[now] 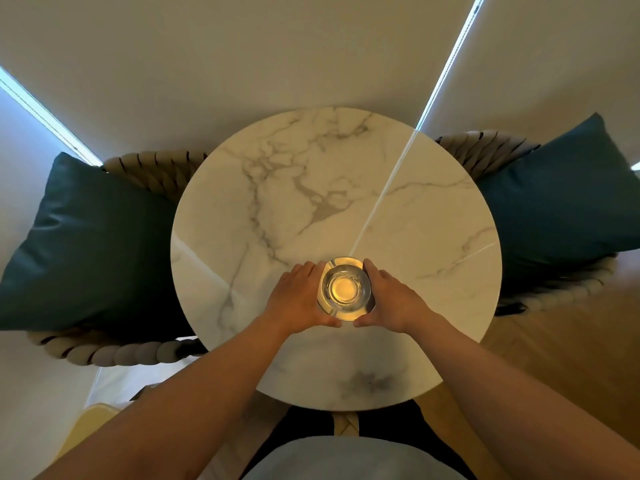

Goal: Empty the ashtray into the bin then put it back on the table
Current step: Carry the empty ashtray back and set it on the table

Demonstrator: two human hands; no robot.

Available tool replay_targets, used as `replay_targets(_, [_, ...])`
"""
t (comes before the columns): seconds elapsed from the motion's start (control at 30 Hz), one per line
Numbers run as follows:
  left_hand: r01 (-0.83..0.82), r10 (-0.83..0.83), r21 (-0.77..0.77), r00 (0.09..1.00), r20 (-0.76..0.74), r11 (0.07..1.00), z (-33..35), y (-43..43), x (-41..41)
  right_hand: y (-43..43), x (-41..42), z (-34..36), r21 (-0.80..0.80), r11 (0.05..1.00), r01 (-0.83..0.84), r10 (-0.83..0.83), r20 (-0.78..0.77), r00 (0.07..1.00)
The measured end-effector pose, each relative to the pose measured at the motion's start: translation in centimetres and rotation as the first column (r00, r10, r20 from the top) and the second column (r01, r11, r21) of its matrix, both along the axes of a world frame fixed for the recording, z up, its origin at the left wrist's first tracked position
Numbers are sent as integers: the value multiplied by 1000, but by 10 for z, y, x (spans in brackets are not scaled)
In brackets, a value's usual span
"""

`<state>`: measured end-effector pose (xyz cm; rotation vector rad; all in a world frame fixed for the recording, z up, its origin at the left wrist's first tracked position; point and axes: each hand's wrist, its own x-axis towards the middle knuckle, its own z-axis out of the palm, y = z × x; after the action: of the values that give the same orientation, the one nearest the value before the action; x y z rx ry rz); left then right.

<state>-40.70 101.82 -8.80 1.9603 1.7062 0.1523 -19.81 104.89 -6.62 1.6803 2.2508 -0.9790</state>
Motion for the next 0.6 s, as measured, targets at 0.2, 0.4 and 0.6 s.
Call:
replay_targets(0.2, [-44, 45, 9, 997, -67, 999, -2, 36, 9, 40, 5, -7, 31, 999, -8, 10, -71, 997])
replay_targets(0.4, [-110, 110, 5, 992, -62, 994, -16, 70, 15, 85, 8, -24, 62, 996, -59, 61, -21, 998])
replay_targets(0.6, [-167, 169, 43, 984, -49, 985, -37, 101, 15, 128, 1, -41, 30, 994, -108, 108, 4, 994])
